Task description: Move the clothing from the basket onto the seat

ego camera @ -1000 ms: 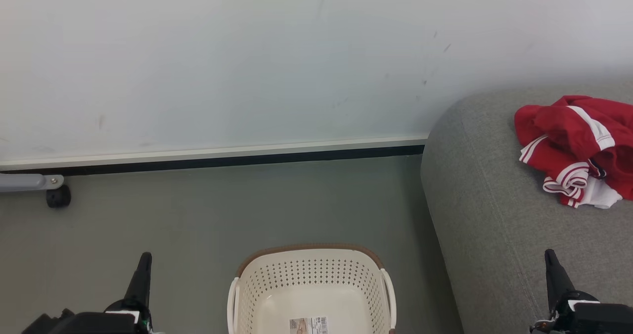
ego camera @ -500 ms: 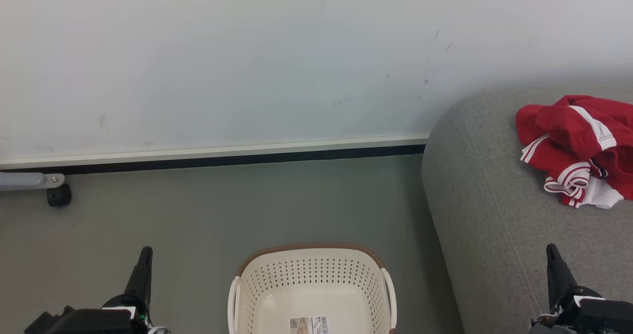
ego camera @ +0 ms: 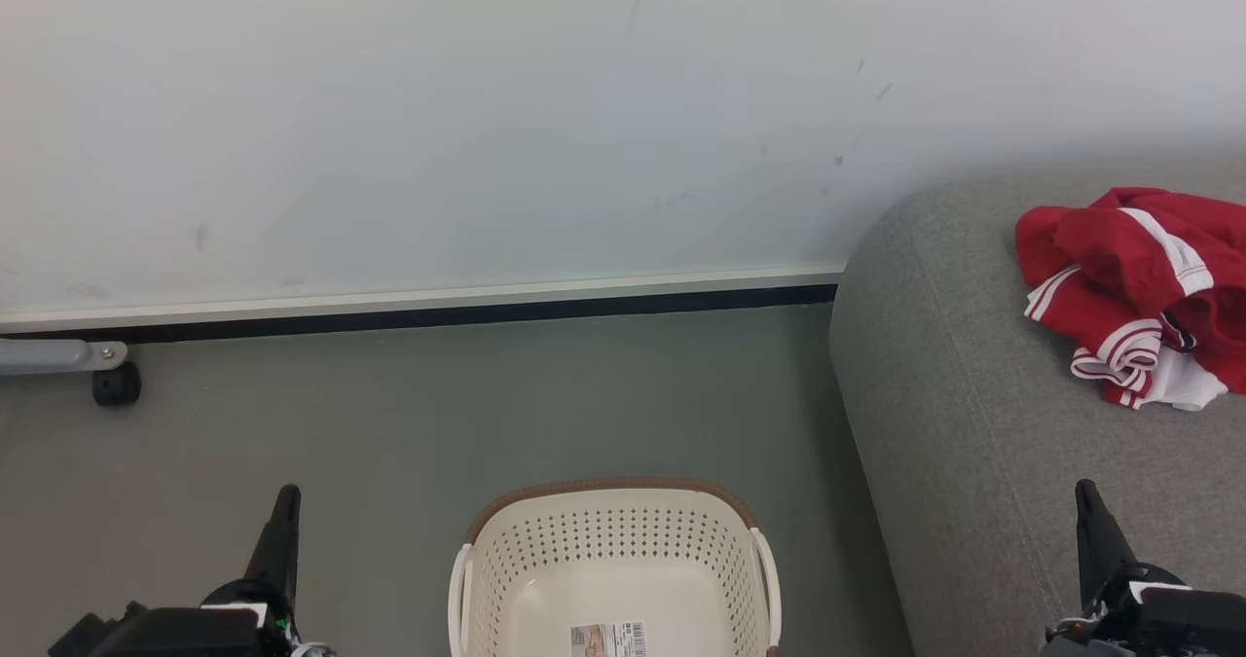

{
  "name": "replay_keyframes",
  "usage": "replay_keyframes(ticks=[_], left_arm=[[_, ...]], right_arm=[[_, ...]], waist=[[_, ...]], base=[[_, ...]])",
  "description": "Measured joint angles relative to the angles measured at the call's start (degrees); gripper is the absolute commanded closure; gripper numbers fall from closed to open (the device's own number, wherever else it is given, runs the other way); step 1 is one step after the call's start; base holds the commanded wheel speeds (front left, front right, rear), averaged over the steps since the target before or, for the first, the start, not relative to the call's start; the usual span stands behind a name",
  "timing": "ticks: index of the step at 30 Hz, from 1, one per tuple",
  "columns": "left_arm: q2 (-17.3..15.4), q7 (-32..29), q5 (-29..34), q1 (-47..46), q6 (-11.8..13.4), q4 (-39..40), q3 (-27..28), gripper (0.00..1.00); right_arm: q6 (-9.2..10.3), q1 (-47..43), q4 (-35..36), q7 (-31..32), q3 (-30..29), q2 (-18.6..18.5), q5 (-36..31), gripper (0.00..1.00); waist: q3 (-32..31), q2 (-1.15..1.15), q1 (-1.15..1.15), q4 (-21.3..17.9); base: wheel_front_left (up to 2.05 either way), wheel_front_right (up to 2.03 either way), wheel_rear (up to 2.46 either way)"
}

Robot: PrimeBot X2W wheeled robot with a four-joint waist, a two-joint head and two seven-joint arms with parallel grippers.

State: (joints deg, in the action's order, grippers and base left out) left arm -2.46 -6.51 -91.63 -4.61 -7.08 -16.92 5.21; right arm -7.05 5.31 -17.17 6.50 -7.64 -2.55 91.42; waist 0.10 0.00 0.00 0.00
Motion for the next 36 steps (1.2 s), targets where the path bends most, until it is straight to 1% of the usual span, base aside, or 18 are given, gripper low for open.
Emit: replay_keyframes(ticks=[36], left_arm=[[0.0, 0.0, -0.1, 0.0, 0.0, 0.0, 0.0, 1.0]], right_arm=[[-0.01, 0.0, 0.0, 0.0, 0.0, 0.0, 0.0, 1.0]], waist=[[0.0, 0.0, 0.0, 0.0]], base=[[0.0, 0.0, 0.0]])
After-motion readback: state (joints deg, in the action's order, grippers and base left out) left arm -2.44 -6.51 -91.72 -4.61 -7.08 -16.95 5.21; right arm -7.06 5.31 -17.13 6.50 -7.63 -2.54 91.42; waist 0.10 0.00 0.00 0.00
